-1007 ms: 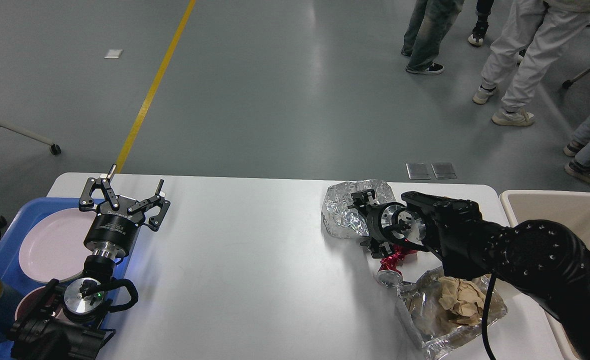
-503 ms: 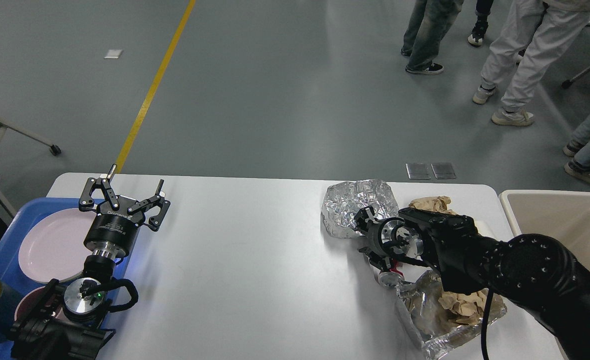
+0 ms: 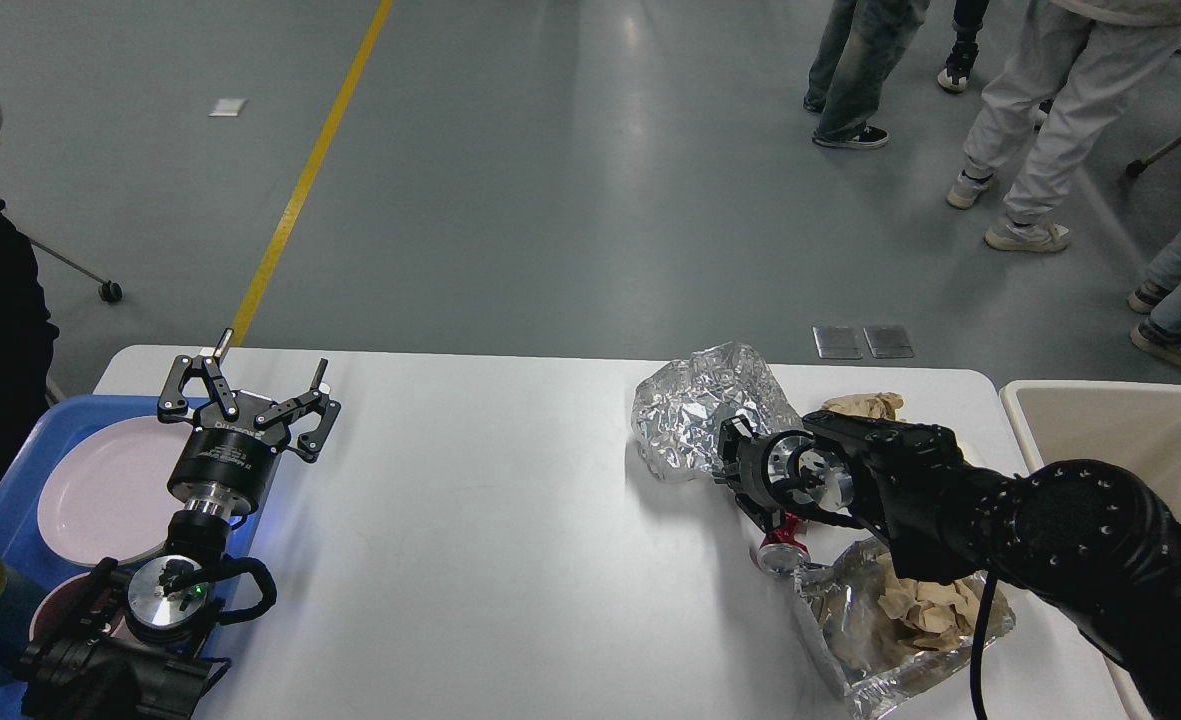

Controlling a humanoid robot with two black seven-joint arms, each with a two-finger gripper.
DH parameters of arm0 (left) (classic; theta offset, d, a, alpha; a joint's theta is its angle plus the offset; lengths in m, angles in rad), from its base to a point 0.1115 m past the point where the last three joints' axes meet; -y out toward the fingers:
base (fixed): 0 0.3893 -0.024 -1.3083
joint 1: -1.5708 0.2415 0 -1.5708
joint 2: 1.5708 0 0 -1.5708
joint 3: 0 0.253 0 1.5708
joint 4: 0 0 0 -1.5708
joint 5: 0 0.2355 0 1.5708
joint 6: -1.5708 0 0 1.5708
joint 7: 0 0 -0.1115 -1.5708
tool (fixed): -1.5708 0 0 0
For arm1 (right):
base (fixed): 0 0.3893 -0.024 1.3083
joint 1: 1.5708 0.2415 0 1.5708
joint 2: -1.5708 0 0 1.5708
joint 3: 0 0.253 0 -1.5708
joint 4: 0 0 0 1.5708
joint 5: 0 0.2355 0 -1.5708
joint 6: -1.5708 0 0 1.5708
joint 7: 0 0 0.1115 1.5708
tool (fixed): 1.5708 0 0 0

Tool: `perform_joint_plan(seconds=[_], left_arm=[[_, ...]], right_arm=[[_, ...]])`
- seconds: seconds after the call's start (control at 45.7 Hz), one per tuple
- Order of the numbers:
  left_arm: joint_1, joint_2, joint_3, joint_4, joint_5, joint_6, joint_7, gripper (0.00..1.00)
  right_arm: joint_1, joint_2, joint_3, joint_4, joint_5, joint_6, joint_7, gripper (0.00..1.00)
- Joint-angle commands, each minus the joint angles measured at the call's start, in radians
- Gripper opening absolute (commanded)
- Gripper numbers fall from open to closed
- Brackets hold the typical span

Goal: Tidy desktop
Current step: 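Grasp the crumpled silver foil with the right gripper, then lift the silver foil and carry it to the white bin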

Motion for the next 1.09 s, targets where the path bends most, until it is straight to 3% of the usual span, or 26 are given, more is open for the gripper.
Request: perform_joint_plan(seconds=[0.0, 0.153, 0.241, 0.306, 0.482, 0.897, 1.073], left_arm=[[0.000, 0.000, 0.000, 0.000, 0.000, 0.002, -0.001, 0.97], [0.000, -0.001, 0.000, 0.000, 0.000, 0.000, 0.001, 0.97], [0.000, 0.000, 0.000, 0.000, 0.000, 0.000, 0.001, 0.97], [0.000, 0.000, 0.000, 0.000, 0.000, 0.000, -0.001, 0.97], [0.000, 0.000, 0.000, 0.000, 0.000, 0.000, 0.001, 0.97], [0.000, 0.000, 0.000, 0.000, 0.000, 0.000, -0.001, 0.97], [0.000, 0.000, 0.000, 0.000, 0.000, 0.000, -0.001, 0.97]], right_arm=[[0.019, -0.003, 0.001, 0.018, 0.001, 0.004, 0.000, 0.00], [0.163, -0.082, -0.017, 0.206, 0.001, -0.007, -0.016, 0.00], [0.291, -0.156, -0.049, 0.347, -0.002, -0.005, -0.048, 0.00], [0.410, -0.185, -0.130, 0.446, -0.002, -0.004, -0.071, 0.00], [0.761, -0.203, -0.384, 0.719, -0.003, 0.025, -0.069, 0.00], [1.337, -0.331, -0.755, 1.150, -0.272, 0.439, -0.046, 0.00], [1.388, -0.369, -0.847, 1.221, -0.303, 0.467, -0.040, 0.00]])
